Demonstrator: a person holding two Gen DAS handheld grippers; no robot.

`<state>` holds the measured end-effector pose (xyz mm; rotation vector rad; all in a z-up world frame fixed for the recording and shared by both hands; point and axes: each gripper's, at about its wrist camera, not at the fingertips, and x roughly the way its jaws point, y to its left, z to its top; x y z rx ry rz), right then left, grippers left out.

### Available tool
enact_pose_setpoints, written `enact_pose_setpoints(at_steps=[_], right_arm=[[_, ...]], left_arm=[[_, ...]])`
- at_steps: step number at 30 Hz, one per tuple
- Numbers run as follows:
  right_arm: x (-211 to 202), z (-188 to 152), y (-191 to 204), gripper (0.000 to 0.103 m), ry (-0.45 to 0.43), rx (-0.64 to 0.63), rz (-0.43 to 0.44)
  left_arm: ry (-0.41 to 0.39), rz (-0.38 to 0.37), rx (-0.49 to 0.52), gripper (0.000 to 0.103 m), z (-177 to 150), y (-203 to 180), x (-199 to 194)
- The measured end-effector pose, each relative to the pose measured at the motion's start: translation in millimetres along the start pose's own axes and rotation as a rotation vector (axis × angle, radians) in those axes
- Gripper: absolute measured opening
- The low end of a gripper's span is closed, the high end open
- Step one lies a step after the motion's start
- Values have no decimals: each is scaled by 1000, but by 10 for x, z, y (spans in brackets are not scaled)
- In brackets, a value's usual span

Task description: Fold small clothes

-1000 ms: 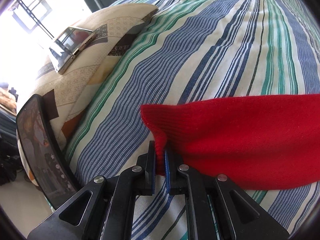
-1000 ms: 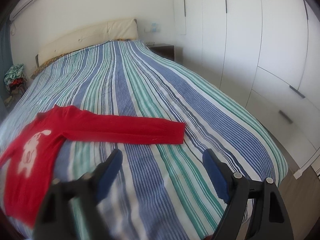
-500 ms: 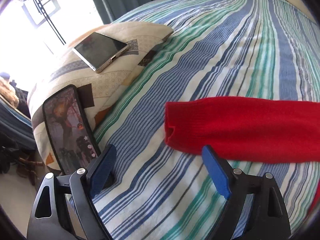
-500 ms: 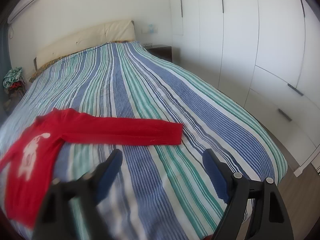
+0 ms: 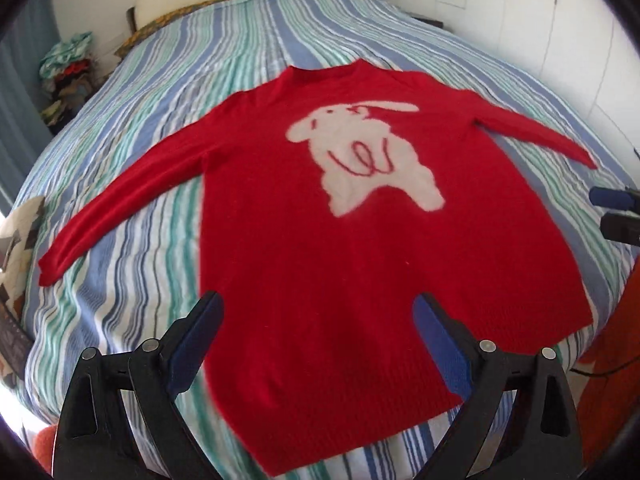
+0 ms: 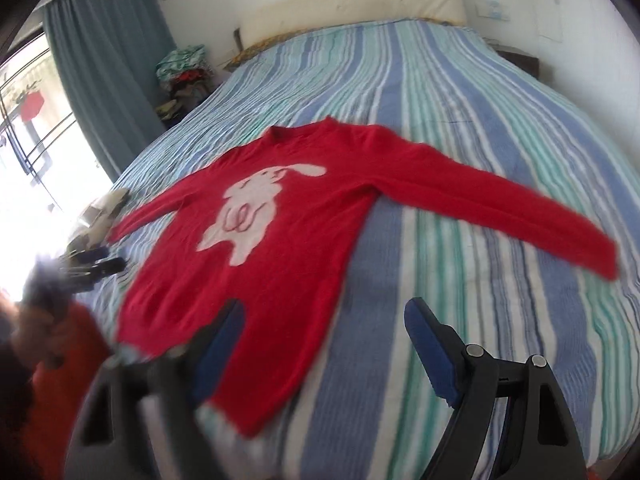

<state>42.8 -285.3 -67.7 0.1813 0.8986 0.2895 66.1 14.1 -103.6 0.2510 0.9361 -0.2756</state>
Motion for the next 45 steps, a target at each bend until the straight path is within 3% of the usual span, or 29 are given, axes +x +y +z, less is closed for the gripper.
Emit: enact_pose_setpoints(at_steps=[2, 3, 5, 6, 7, 9, 18, 22, 25, 28, 31, 34, 39, 41, 43, 44, 45], right_arm=[[324, -100, 353, 77, 68, -80, 56], [492, -178, 469, 74, 112, -114, 61], [827, -394, 568, 72, 249, -134, 52], [968, -543, 557, 70, 331, -142, 11], [1011, -665, 546, 71, 354, -162, -27], [926, -779, 562, 71, 315, -184, -45], [781, -826, 537, 72, 313, -185, -51], [606, -807, 546, 72, 302, -171, -53], [302, -741, 456, 72, 167, -113, -18], [69, -605, 288, 72, 26, -33, -46], [15, -509, 18, 72, -28, 76, -116], [40, -507, -288, 72, -21, 193, -174], [-58, -565, -674, 72, -44, 357, -204], [-70, -600, -771, 72, -49, 399, -213], [-31, -617, -853, 72, -41, 438, -220], [-4, -624, -886, 72, -35, 455, -222], [20, -638, -925, 72, -28, 474, -222]], left_arm=[[73, 7, 100, 82, -160, -243, 183], [127, 8, 127, 82, -262, -347, 229], [146, 0, 108, 84, -420, -290, 208], [164, -6, 100, 84, -454, -263, 189], [178, -7, 97, 85, -484, -238, 176], [185, -3, 85, 87, -520, -230, 169], [221, 1, 78, 91, -604, -304, -56], [142, -33, 24, 91, -697, -221, -419], [45, -11, -46, 91, -594, -50, -639], [-27, -2, -132, 94, -367, 191, -661], [-50, 2, -198, 94, -66, 469, -483], [-73, 37, -261, 94, 136, 699, -253], [-58, 112, -388, 94, 307, 1132, 245], [-35, 149, -399, 99, 328, 1258, 493], [35, 159, -387, 102, 291, 1367, 826], [91, 151, -376, 103, 238, 1412, 1010], [84, 111, -380, 103, 171, 1452, 1098]])
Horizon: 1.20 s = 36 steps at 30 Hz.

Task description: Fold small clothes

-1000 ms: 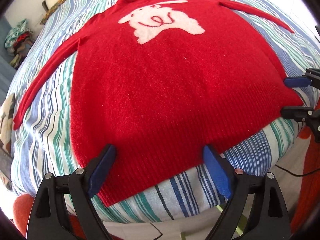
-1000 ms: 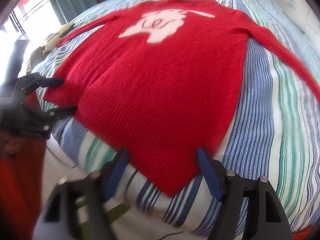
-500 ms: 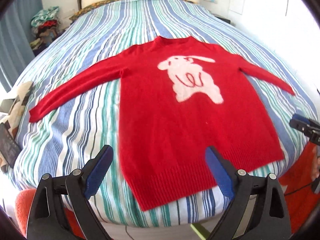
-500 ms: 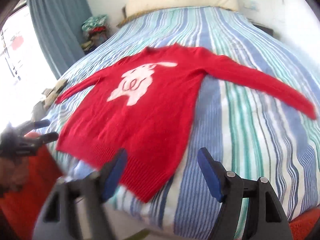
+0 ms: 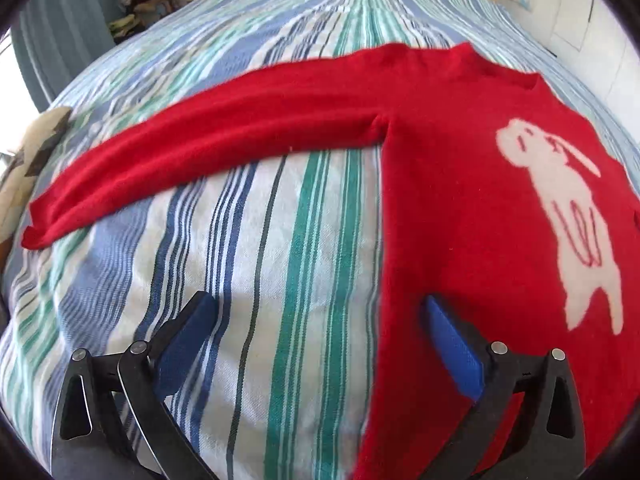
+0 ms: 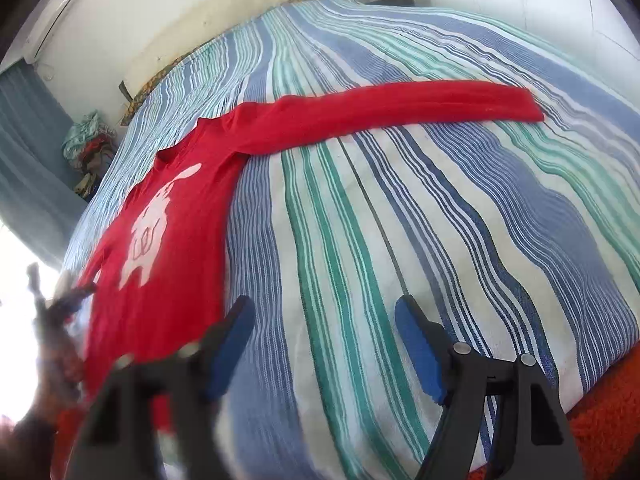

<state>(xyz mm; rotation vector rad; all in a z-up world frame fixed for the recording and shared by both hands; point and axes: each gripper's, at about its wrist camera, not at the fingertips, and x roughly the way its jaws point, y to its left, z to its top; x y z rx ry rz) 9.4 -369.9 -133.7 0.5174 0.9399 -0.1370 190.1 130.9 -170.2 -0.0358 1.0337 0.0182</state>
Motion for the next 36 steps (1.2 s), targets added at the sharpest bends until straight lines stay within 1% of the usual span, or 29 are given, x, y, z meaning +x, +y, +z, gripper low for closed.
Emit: enact_pose_setpoints(at_steps=[1, 3, 9, 13, 19, 36], right_arm=[[30, 5, -28, 72, 9, 16, -2], [86, -7, -78, 72, 27, 44, -7], [162, -54, -177, 75, 58, 81, 1], [183, -59, -147, 80, 61, 77, 1], [214, -62, -100, 83, 67, 68, -7], [188, -73, -162, 84, 63, 100, 28]], left_arm=[[-48, -36, -14, 103, -38, 58, -24], [-75, -61, -44, 103, -89, 114, -99], [-126, -52, -27, 103, -186, 82, -123], [-124, -57, -32, 103, -162, 102, -106], [-123, -57, -32, 103, -154, 97, -96], [-123, -56, -32, 103, -157, 97, -101]])
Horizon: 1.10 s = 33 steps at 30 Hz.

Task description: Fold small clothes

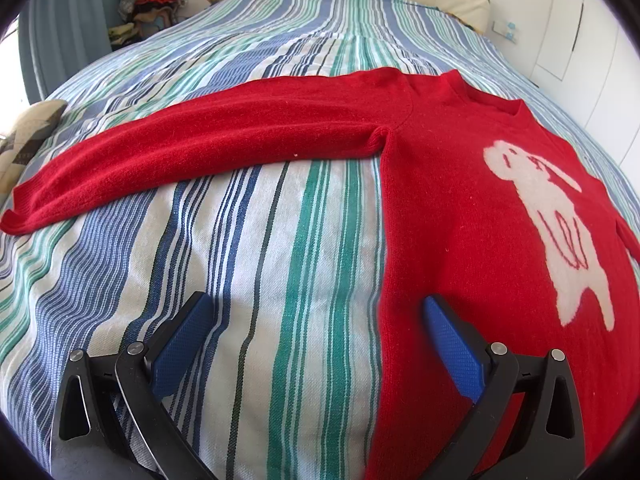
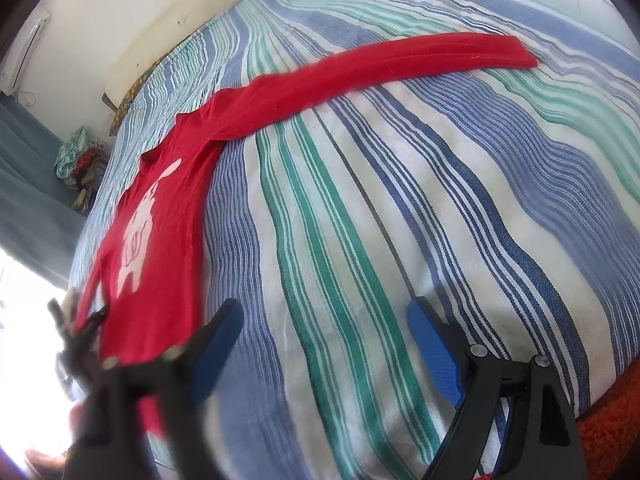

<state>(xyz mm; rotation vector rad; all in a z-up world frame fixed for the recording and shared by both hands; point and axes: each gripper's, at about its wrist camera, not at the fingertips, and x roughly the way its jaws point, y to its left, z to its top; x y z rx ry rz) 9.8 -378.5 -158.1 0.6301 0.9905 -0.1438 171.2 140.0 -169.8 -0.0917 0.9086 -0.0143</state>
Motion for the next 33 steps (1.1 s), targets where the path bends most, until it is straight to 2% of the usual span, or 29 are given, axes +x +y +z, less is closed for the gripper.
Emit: enact_pose_setpoints(at_steps=[13, 33], right_arm=[[-10, -42, 40, 84, -3, -19, -24], [9, -30, 25, 84, -3, -10, -9]], left_arm=[[0, 0, 0, 103, -1, -2, -1], [-1, 0, 0, 103, 1, -2, 0]])
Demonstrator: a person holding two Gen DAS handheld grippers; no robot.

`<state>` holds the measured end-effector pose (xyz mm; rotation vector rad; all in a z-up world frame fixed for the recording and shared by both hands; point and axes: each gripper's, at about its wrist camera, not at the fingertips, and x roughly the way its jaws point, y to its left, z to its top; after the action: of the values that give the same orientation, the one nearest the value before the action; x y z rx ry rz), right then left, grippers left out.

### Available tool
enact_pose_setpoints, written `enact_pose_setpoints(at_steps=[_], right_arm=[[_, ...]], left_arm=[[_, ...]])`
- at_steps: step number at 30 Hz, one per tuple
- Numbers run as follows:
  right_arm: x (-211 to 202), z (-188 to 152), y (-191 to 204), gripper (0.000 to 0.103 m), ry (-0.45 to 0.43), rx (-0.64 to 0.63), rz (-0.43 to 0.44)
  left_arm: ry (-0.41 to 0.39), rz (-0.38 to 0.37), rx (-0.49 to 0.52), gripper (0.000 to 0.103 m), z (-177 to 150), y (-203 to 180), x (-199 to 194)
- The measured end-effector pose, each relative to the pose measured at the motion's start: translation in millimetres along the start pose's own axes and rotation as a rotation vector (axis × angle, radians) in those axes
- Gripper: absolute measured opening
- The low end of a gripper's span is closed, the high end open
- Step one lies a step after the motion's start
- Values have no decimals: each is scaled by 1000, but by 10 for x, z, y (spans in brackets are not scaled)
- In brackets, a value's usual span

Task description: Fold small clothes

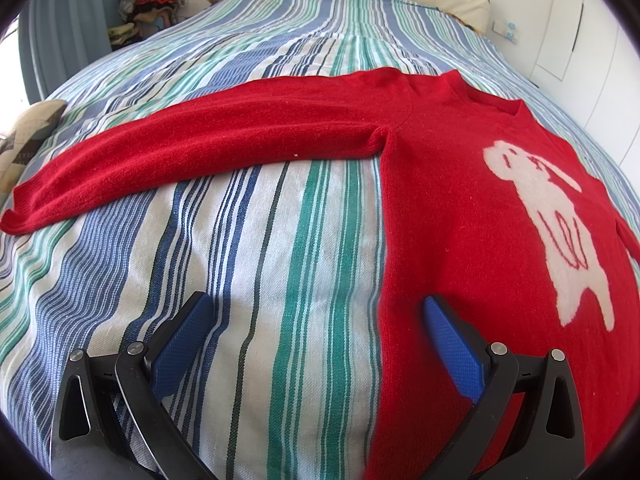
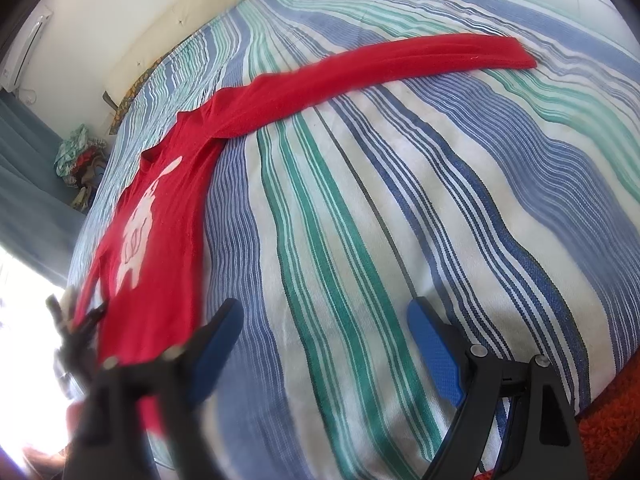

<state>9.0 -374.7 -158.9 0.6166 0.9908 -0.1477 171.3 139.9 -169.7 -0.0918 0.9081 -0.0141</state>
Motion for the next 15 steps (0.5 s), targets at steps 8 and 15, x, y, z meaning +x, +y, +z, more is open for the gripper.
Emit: enact_pose_setpoints(at_steps=[8, 15], right_arm=[[5, -2, 8, 84, 1, -6, -6], [-1, -10, 17, 84, 1, -9, -8]], left_arm=[[0, 0, 0, 103, 0, 1, -2], [0, 0, 0, 103, -1, 2, -4]])
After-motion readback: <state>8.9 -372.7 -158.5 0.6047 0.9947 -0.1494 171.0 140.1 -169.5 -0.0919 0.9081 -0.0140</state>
